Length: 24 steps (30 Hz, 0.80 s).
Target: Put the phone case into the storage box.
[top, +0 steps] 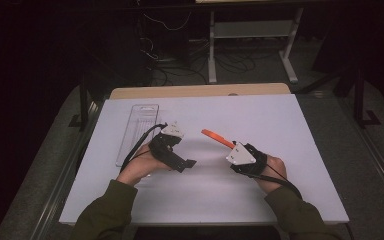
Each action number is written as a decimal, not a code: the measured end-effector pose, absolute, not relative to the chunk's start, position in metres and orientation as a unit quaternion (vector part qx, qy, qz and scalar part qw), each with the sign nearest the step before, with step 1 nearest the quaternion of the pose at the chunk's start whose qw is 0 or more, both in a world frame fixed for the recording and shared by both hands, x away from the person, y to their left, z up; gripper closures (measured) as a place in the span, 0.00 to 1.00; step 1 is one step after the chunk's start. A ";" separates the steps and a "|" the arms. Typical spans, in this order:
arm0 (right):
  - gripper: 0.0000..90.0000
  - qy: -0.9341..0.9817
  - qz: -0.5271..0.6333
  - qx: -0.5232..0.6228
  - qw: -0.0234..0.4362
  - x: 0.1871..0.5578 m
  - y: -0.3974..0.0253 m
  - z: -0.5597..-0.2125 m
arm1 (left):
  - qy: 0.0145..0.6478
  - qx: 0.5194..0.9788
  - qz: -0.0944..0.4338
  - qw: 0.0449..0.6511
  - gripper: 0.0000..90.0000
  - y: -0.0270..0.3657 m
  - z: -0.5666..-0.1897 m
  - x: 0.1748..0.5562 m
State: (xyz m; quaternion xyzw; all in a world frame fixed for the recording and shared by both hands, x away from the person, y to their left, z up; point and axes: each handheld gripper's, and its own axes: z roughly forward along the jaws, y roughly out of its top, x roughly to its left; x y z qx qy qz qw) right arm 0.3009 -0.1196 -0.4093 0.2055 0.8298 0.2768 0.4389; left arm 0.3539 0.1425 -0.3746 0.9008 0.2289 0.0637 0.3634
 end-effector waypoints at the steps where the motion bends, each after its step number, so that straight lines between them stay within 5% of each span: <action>1: 0.91 0.830 0.280 0.209 0.435 0.301 -0.120 -0.409 | 0.231 0.899 0.063 0.366 0.00 0.142 -0.375 0.354; 24: 0.91 0.808 0.373 0.332 0.314 0.313 -0.134 -0.404 | 0.235 0.892 0.078 0.377 0.00 0.145 -0.372 0.354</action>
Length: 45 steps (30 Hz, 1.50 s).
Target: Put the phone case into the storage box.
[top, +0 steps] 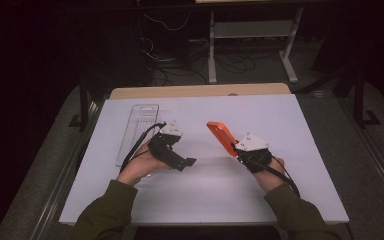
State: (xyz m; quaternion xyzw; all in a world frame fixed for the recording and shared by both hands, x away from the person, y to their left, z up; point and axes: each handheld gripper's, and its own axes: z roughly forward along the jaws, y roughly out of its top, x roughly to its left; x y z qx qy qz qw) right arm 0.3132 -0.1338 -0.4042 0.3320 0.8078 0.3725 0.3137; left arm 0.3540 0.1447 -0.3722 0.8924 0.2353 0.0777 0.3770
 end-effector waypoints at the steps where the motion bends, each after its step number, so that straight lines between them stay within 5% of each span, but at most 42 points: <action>1: 0.91 0.806 0.377 0.335 0.308 0.314 -0.135 -0.404 | 0.237 0.892 0.077 0.378 0.00 0.145 -0.372 0.354; 23: 0.90 0.744 0.459 0.445 0.195 0.326 -0.155 -0.408 | 0.247 0.878 0.080 0.402 0.00 0.145 -0.370 0.354; 45: 0.90 0.731 0.473 0.446 0.207 0.318 -0.133 -0.411 | 0.282 0.842 0.080 0.453 0.00 0.139 -0.368 0.354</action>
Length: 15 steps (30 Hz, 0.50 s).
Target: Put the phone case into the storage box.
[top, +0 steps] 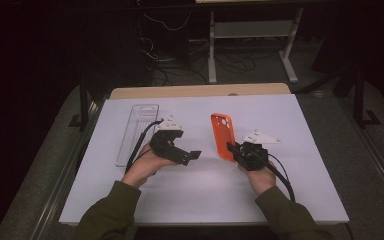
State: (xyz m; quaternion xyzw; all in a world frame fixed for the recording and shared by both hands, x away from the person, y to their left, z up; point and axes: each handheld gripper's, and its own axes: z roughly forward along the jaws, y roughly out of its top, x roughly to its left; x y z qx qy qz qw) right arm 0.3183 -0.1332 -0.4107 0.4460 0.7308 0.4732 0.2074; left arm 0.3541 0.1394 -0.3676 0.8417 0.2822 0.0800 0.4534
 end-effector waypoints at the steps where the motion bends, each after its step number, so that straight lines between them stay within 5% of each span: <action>1: 0.90 0.732 0.472 0.444 0.208 0.318 -0.131 -0.411 | 0.285 0.840 0.080 0.455 0.00 0.139 -0.368 0.354; 15: 0.90 0.732 0.473 0.443 0.211 0.313 -0.117 -0.413 | 0.317 0.812 0.086 0.482 0.00 0.130 -0.365 0.360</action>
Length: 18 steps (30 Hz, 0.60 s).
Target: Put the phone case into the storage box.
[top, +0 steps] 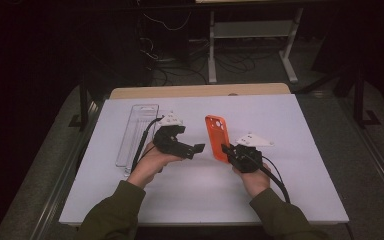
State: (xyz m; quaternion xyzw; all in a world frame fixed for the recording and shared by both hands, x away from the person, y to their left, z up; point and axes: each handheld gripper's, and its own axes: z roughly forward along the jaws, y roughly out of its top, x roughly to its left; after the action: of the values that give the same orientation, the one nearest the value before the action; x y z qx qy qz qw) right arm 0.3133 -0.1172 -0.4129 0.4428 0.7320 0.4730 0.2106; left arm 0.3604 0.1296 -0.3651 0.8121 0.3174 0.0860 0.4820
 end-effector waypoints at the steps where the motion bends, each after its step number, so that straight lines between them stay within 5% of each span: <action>1: 0.90 0.732 0.473 0.442 0.212 0.313 -0.117 -0.413 | 0.317 0.812 0.084 0.483 0.00 0.129 -0.365 0.361; 18: 0.90 0.734 0.474 0.434 0.222 0.310 -0.108 -0.414 | 0.317 0.799 0.066 0.507 0.00 0.112 -0.358 0.370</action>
State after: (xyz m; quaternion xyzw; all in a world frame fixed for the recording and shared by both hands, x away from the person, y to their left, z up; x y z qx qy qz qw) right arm 0.3098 -0.1078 -0.4137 0.4336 0.7335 0.4741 0.2217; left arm 0.3702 0.1120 -0.3585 0.7989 0.3171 0.0657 0.5069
